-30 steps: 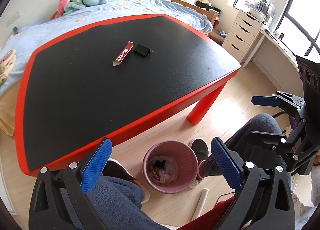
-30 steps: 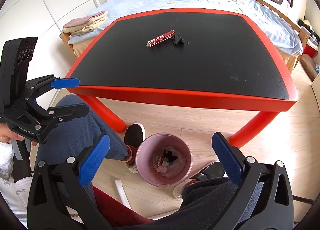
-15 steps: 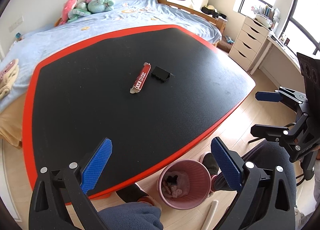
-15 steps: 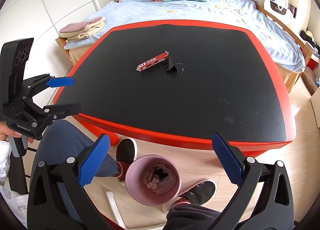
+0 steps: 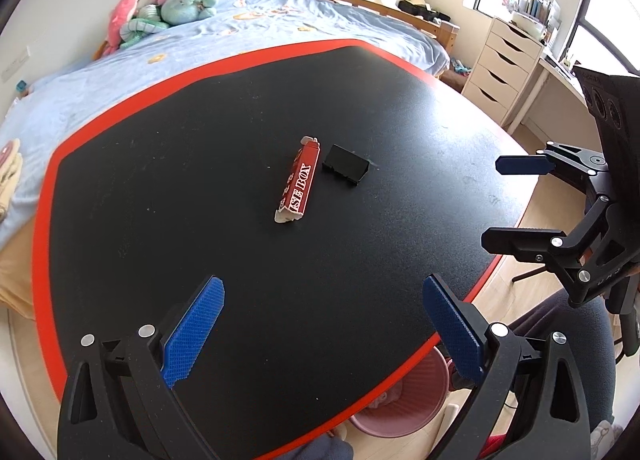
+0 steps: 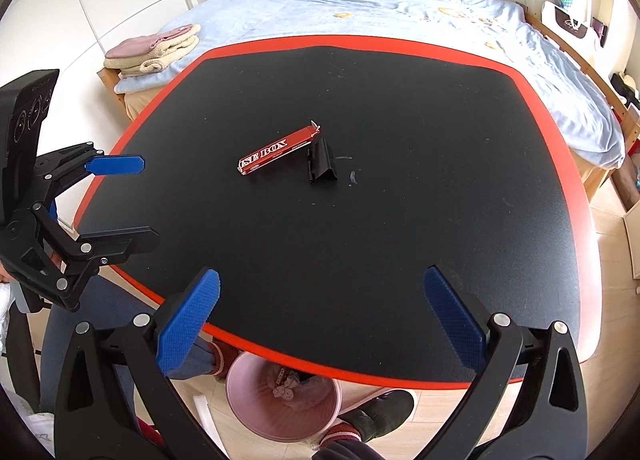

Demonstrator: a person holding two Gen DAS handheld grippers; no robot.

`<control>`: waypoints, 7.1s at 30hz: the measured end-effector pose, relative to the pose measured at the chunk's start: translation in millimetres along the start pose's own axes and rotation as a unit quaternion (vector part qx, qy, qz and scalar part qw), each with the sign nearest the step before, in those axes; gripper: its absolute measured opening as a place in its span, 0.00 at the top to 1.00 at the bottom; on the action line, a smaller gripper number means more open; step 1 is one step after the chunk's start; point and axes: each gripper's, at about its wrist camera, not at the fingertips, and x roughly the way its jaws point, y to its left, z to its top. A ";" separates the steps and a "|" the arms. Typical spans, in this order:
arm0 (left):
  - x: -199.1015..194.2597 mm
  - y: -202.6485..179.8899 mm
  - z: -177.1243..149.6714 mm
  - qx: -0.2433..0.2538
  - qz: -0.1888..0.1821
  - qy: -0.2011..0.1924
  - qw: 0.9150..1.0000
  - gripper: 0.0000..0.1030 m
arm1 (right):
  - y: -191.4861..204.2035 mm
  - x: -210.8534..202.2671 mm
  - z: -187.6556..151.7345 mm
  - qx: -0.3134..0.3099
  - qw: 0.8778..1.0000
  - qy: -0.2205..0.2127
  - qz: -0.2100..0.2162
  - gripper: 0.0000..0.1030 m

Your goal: Collect trash

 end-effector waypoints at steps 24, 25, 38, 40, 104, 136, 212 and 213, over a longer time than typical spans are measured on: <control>70.4 20.2 33.4 0.039 -0.005 0.015 0.999 0.08 | -25.8 89.4 63.6 -0.028 0.999 0.010 0.012 0.13; 71.7 20.1 33.6 0.041 -0.004 0.014 0.999 0.08 | -25.5 91.9 64.6 -0.030 0.999 0.012 0.011 0.15; 74.3 28.0 44.9 0.044 0.005 -0.002 0.999 0.58 | -10.7 96.3 68.7 -0.084 0.996 -0.005 0.005 0.55; 73.6 28.9 44.8 0.043 0.005 -0.002 0.999 0.71 | -9.8 96.3 68.6 -0.088 0.996 -0.005 0.004 0.62; -84.5 -86.2 -90.2 0.046 -0.039 -0.015 0.998 0.86 | 67.6 -108.2 -134.8 -0.012 0.999 -0.035 0.013 0.76; -77.0 -89.7 -100.9 0.041 -0.057 -0.007 0.998 0.17 | 63.9 -101.0 -145.1 0.008 0.999 -0.026 0.022 0.16; -113.0 -8.7 -10.4 -0.067 0.060 -0.109 0.990 0.06 | 32.1 -114.4 7.3 0.011 0.994 -0.108 -0.028 0.03; -112.7 -8.6 -10.5 -0.068 0.059 -0.108 0.990 0.06 | 32.3 -114.7 7.7 0.011 0.994 -0.109 -0.028 0.03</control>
